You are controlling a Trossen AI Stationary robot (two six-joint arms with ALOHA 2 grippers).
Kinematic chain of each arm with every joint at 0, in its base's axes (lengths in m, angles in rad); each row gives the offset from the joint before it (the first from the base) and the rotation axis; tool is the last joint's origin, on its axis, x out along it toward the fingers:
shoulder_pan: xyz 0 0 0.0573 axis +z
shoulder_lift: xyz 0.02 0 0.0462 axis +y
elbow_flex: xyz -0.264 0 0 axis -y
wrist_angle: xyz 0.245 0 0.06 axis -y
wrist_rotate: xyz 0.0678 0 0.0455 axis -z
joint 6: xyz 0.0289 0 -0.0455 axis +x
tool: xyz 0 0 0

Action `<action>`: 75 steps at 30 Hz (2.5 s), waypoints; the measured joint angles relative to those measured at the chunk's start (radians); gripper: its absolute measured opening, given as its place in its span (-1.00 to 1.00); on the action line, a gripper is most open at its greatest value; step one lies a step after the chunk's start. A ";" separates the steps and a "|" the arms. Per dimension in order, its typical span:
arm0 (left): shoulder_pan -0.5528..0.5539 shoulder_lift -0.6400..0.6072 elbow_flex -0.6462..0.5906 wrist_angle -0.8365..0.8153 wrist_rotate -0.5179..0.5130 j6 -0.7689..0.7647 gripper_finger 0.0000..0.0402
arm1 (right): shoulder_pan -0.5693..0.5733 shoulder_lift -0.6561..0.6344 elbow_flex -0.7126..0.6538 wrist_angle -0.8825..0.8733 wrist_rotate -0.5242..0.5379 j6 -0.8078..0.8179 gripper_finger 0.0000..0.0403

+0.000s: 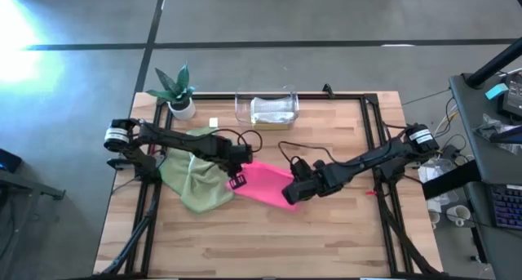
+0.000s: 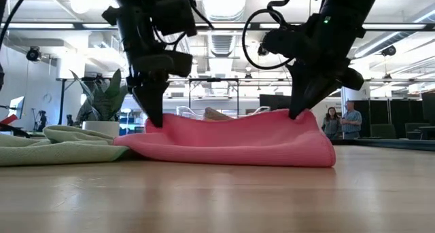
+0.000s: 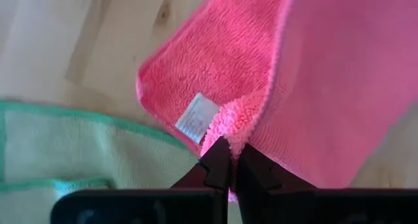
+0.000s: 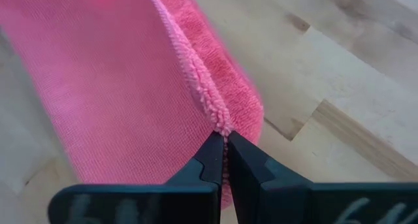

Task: Fold microfiber towels
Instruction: Fold the pink microfiber cloth

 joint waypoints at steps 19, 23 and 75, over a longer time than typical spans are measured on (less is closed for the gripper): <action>0.002 -0.001 0.020 -0.011 -0.015 0.130 -0.64 | -0.009 0.000 0.000 0.004 0.000 0.001 -0.96; 0.003 -0.001 0.020 -0.011 -0.014 0.131 -0.42 | -0.009 0.000 -0.001 0.004 0.000 0.005 -0.93; 0.006 -0.076 0.057 -0.025 -0.012 0.383 -0.21 | -0.100 0.147 0.015 -0.216 -0.178 0.236 -0.95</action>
